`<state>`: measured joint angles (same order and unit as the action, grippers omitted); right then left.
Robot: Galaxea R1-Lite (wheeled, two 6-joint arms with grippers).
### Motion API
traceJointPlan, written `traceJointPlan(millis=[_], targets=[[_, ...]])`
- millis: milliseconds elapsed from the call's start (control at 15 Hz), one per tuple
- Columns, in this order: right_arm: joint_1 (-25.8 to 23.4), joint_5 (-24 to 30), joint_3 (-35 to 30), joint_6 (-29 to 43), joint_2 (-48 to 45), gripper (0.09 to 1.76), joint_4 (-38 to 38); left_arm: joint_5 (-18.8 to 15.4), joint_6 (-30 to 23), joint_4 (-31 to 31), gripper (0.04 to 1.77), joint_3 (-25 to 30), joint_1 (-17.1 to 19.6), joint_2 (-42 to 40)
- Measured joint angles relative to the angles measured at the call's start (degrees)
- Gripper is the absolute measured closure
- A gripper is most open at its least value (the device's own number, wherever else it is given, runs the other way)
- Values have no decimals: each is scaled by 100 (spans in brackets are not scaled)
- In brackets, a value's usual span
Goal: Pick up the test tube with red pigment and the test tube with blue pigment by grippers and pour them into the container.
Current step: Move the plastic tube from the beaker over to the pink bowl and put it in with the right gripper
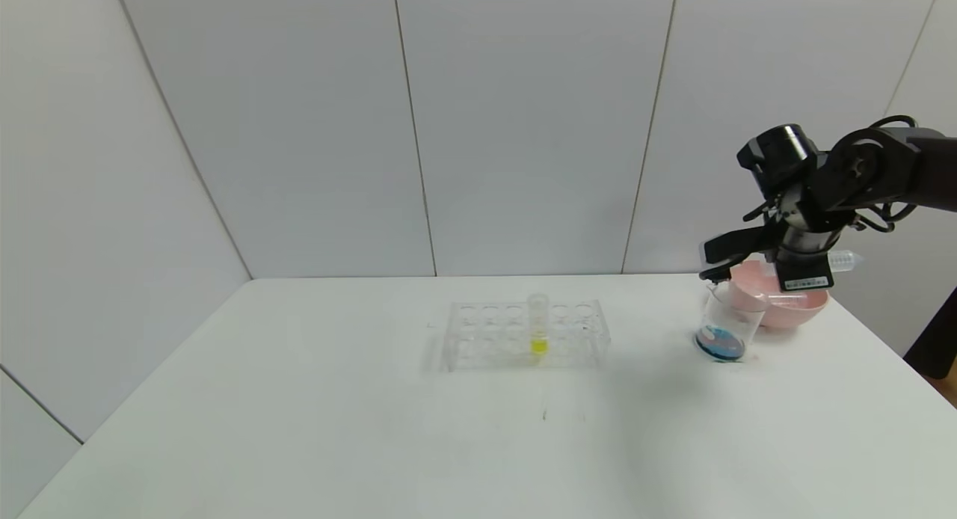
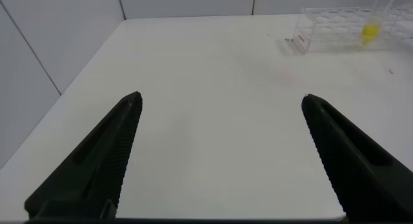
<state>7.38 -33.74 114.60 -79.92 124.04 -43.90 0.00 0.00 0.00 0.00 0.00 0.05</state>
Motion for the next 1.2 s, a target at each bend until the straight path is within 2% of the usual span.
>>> traceJointPlan(millis=[267, 600, 933, 1200], targets=[[-66, -2, 0, -202, -52, 136, 222, 0, 0, 0, 5, 0, 0, 0], [-115, 112, -5, -88, -127, 136, 219, 0, 0, 0, 5, 0, 0, 0], [-228, 824, -49, 580, -144, 136, 176, 0, 0, 2, 5, 0, 0, 0], [-294, 1009, -184, 1530, -160, 136, 151, 0, 0, 0, 5, 0, 0, 0]])
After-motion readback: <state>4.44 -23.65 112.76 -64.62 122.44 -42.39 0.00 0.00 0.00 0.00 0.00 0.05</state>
